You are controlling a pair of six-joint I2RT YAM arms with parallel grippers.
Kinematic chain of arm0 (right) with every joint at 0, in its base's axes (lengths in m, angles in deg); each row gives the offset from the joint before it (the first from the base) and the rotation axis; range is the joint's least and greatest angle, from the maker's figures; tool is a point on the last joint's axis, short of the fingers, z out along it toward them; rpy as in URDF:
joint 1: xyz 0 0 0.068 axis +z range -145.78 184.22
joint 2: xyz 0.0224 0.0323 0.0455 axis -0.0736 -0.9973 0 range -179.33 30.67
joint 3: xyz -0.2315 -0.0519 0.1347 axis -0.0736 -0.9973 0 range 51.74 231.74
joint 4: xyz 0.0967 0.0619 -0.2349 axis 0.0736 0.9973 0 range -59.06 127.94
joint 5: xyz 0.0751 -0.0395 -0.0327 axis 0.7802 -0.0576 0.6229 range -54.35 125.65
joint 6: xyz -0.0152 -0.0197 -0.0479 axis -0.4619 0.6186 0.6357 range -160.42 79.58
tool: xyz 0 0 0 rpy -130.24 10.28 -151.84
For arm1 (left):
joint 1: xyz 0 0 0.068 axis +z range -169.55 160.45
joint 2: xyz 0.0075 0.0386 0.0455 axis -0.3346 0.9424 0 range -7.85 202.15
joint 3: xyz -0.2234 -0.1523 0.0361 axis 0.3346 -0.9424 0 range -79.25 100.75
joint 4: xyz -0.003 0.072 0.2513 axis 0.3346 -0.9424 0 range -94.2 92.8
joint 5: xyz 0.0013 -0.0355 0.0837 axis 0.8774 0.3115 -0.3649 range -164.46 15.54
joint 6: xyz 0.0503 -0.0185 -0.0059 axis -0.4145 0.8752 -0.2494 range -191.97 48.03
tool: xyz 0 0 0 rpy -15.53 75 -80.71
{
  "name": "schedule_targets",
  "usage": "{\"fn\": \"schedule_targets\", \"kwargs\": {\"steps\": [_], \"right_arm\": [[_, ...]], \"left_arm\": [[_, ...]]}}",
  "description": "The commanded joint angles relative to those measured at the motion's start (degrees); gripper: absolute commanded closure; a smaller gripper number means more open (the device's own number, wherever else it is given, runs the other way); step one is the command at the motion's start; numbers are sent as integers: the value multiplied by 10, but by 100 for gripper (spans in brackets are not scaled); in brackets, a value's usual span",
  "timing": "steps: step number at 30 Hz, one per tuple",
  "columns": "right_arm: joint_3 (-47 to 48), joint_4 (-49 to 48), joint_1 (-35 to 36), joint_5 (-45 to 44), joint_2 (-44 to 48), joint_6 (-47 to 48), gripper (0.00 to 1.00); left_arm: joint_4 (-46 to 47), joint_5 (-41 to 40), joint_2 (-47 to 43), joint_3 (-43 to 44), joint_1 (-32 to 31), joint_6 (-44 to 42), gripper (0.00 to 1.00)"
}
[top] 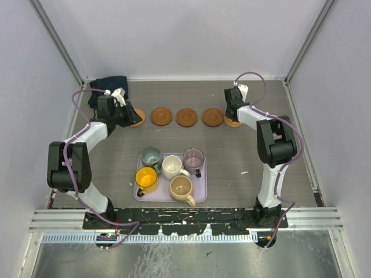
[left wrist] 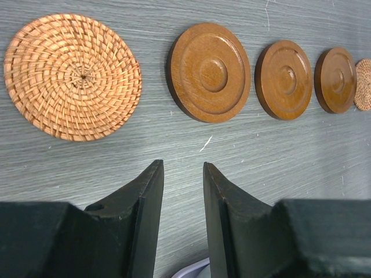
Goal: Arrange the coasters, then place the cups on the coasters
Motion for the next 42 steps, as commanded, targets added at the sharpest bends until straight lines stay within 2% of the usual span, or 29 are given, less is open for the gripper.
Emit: {"fn": "schedule_targets", "kwargs": {"steps": [1,14,23,42], "right_arm": [[5,-12,-11,1,1,-14,85],[32,16,-38,15,-51,-22,87],[72,48,-54,-8,-71,-41,87],[13,50,-57,-5,-23,-66,87]], "left_arm": [[15,4,-27,-1,3,-6,65],[15,2,-17,2,3,-3,65],[10,1,-13,3,3,-7,65],[10,-4,-10,3,3,-3,65]]}}
